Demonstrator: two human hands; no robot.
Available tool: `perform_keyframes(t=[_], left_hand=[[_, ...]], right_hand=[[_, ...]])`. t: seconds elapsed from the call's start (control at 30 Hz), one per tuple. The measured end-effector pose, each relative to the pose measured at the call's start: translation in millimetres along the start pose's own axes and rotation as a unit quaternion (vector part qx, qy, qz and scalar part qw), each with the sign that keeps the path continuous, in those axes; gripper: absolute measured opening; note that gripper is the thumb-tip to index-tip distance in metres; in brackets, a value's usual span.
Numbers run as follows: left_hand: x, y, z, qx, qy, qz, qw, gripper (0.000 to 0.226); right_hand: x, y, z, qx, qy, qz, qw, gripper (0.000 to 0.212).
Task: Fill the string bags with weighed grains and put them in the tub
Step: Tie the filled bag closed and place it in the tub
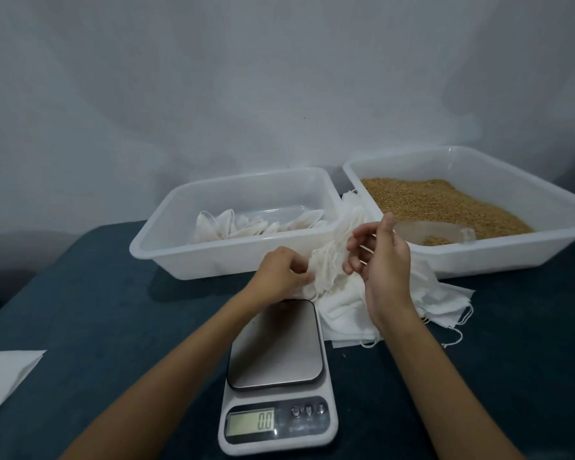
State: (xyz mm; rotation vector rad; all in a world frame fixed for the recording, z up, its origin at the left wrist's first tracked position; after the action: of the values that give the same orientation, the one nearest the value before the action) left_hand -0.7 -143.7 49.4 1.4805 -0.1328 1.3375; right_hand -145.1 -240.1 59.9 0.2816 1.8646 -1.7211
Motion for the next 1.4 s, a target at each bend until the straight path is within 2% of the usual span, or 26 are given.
perform_keyframes(t=[0.13, 0.27, 0.47, 0.6, 0.67, 0.77, 0.83, 0.93, 1.0, 1.07, 1.17, 1.27, 1.33, 1.4], left_hand=[[-0.5, -5.1, -4.4, 0.043, 0.048, -0.091, 0.994, 0.045], [2.4, -6.2, -11.8, 0.076, 0.033, -0.225, 0.971, 0.039], [27.4, -3.7, -32.5, 0.038, 0.092, -0.391, 0.915, 0.015], [31.2, 1.6, -49.7, 0.011, 0.104, -0.445, 0.889, 0.017], [30.8, 0.9, -52.3, 0.029, 0.11, -0.483, 0.868, 0.016], [28.4, -0.7, -53.0, 0.078, 0.062, -0.587, 0.803, 0.016], [30.4, -4.4, -53.7, 0.098, 0.046, -0.619, 0.778, 0.02], [35.6, -15.0, -53.2, 0.127, 0.096, -0.599, 0.785, 0.01], [38.0, -22.6, -51.9, 0.149, 0.137, -0.559, 0.804, 0.013], [37.3, -25.7, -51.1, 0.152, 0.15, -0.53, 0.821, 0.017], [34.1, -23.7, -52.4, 0.138, 0.147, -0.515, 0.833, 0.012], [34.1, -20.8, -53.2, 0.135, 0.135, -0.526, 0.829, 0.012], [31.5, -18.0, -53.8, 0.134, 0.089, -0.531, 0.832, 0.02], [26.4, -15.0, -56.4, 0.119, 0.04, -0.511, 0.851, 0.023]], right_hand=[[-0.7, 2.2, -0.6, -0.007, -0.008, -0.007, 1.0, 0.054], [-3.3, 6.3, -2.2, -0.021, -0.035, -0.047, 0.998, 0.049], [-14.1, 16.0, -16.1, 0.002, -0.15, -0.156, 0.976, 0.032], [-19.3, 19.5, -22.2, 0.0, -0.198, -0.165, 0.966, 0.025], [-19.5, 22.3, -23.1, -0.016, -0.2, -0.17, 0.965, 0.025], [-18.7, 28.6, -22.9, -0.068, -0.216, -0.172, 0.959, 0.034], [-19.0, 30.3, -24.3, -0.12, -0.239, -0.157, 0.951, 0.039], [-14.9, 27.1, -19.7, -0.16, -0.211, -0.105, 0.958, 0.024], [-12.1, 24.0, -15.1, -0.136, -0.193, -0.1, 0.967, 0.018], [-11.7, 22.5, -13.8, -0.121, -0.193, -0.099, 0.969, 0.021], [-13.4, 21.9, -17.5, -0.114, -0.213, -0.117, 0.963, 0.029], [-14.6, 21.5, -18.4, -0.098, -0.195, -0.109, 0.97, 0.023], [-12.8, 20.3, -16.1, -0.089, -0.161, -0.09, 0.979, 0.015], [-12.1, 20.0, -15.3, -0.084, -0.152, -0.085, 0.981, 0.01]])
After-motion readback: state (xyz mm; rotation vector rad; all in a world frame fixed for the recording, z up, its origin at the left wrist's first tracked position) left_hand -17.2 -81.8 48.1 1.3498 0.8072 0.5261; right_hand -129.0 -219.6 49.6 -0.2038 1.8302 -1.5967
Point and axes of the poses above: each hand's wrist, its own z-axis towards the middle knuckle, its own x-axis out of the back of the hand, y = z × x, the point moved 4 cm from there along z, towards the middle knuckle, and after that the axes turned 15 degrees about y, right-handed, at the moved point
